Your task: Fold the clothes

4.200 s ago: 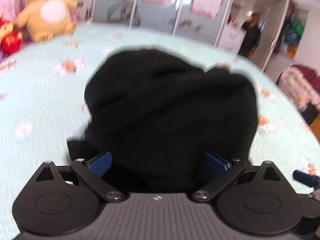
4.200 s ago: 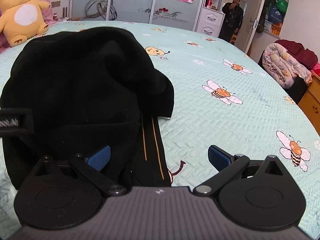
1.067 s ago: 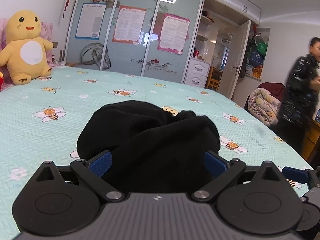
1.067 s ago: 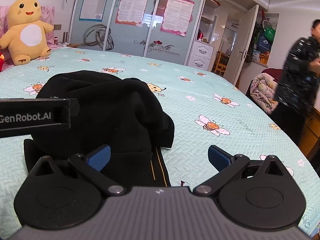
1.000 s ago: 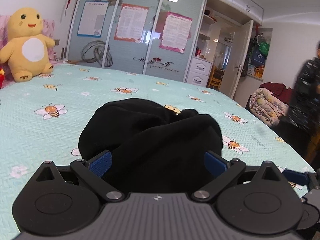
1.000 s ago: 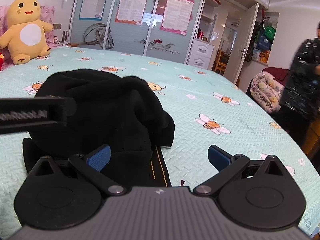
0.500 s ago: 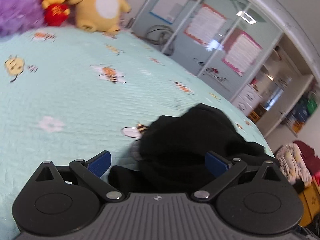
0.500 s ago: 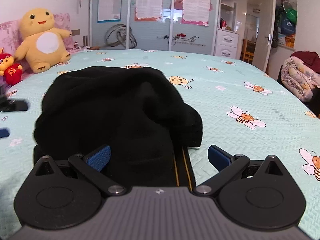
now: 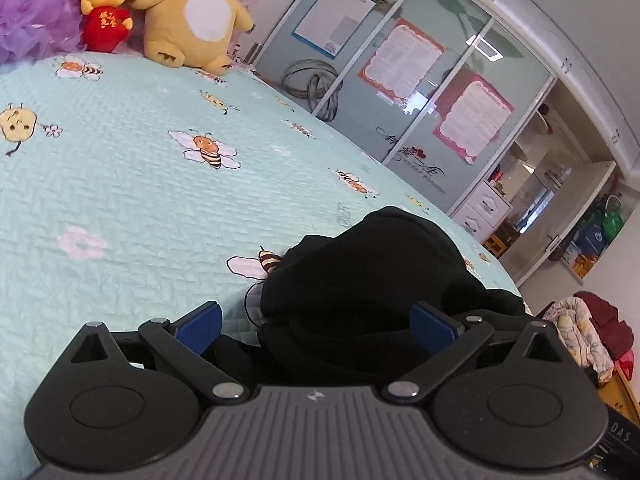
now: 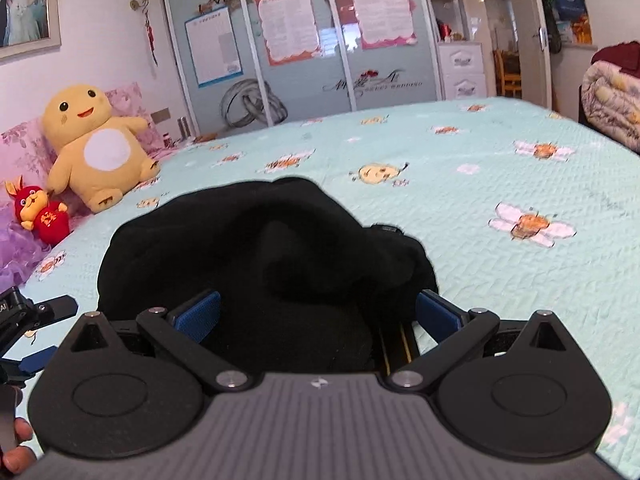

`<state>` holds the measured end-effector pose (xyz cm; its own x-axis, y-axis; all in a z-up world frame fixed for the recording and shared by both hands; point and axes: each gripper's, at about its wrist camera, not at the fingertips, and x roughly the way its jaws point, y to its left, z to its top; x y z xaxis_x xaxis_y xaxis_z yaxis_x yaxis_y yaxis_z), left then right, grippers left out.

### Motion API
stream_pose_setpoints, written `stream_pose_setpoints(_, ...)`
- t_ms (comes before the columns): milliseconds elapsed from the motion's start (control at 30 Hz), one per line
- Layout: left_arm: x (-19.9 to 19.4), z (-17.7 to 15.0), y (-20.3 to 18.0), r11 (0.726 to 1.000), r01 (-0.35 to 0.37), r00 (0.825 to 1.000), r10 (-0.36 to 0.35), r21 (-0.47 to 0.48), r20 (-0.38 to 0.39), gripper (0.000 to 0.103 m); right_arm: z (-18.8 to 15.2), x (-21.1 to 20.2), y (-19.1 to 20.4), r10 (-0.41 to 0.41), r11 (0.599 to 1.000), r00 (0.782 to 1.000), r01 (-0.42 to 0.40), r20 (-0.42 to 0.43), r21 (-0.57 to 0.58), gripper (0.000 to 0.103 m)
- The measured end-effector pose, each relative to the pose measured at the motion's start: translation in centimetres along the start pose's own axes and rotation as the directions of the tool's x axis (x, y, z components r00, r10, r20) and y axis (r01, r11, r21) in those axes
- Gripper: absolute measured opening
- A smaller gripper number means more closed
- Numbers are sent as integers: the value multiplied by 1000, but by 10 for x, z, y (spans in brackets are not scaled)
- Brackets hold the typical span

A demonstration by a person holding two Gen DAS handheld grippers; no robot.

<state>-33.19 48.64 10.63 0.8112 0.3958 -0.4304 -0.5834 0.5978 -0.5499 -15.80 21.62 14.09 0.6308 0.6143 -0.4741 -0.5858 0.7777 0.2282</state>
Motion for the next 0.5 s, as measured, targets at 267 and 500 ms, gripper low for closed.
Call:
stream_pose_setpoints(267, 27, -6, -7, 1000, 17, 999, -19, -23, -49, 103, 13, 35, -19, 128, 987, 987, -118, -92, 106, 102)
stream_pose_setpoints(500, 74, -3, -10, 995, 24, 983, -40, -92, -181, 103, 5, 65, -29, 271, 958, 952, -252, -142, 134, 61)
